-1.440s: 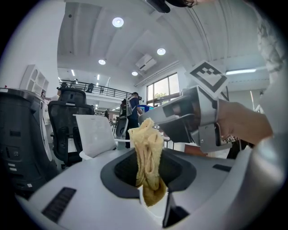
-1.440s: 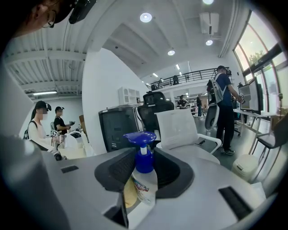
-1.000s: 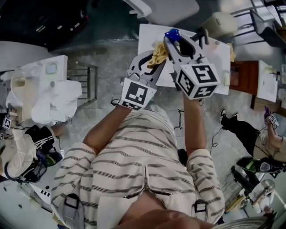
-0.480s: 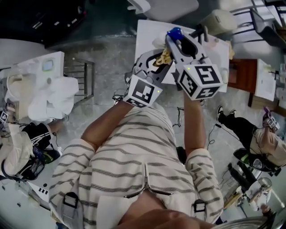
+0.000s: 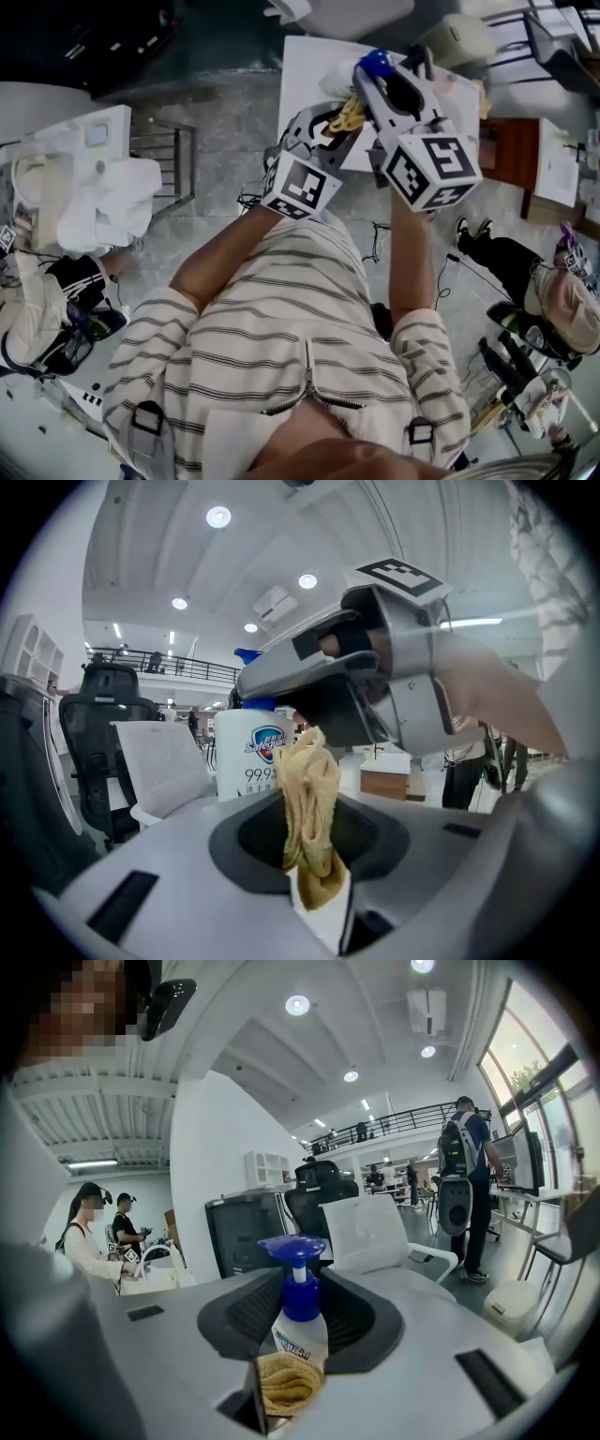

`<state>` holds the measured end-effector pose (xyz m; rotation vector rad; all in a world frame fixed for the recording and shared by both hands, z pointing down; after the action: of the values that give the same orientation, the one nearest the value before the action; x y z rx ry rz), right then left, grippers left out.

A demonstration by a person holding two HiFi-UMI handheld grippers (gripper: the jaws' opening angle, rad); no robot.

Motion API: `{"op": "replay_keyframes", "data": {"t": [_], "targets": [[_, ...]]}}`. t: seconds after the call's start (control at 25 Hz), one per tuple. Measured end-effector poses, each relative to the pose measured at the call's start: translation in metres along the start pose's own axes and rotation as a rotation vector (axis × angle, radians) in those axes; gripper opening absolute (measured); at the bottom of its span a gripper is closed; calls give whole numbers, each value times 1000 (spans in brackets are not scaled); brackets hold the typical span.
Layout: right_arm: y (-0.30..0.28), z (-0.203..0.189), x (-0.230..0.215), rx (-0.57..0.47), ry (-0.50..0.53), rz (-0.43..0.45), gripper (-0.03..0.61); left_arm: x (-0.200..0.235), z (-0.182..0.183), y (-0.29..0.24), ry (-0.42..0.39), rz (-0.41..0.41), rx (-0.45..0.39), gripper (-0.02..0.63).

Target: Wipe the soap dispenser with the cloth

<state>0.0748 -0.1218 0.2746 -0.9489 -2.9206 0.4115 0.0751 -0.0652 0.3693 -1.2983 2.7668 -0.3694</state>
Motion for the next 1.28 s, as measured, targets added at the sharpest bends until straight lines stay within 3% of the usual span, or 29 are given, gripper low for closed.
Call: {"op": "replay_keyframes", "data": {"t": [0.92,1.28], "targets": [[32,2,-16,-19,-9,-51,127,6,9,16,9,38,-20,100],[37,2,-15,-32,11,-32,127,16,16,23,18,38,-37,100]]}}
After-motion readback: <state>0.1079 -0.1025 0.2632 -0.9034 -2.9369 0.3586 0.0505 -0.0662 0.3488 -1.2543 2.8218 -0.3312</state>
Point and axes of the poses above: the fingertips, and each gripper's own axes: y backward along the fingers, x to its left, z out of its top, the point moved 1 cm from there along y, backward along the fingers, and after that the axes turned 7 degrees about y, right-handed, at the moved point
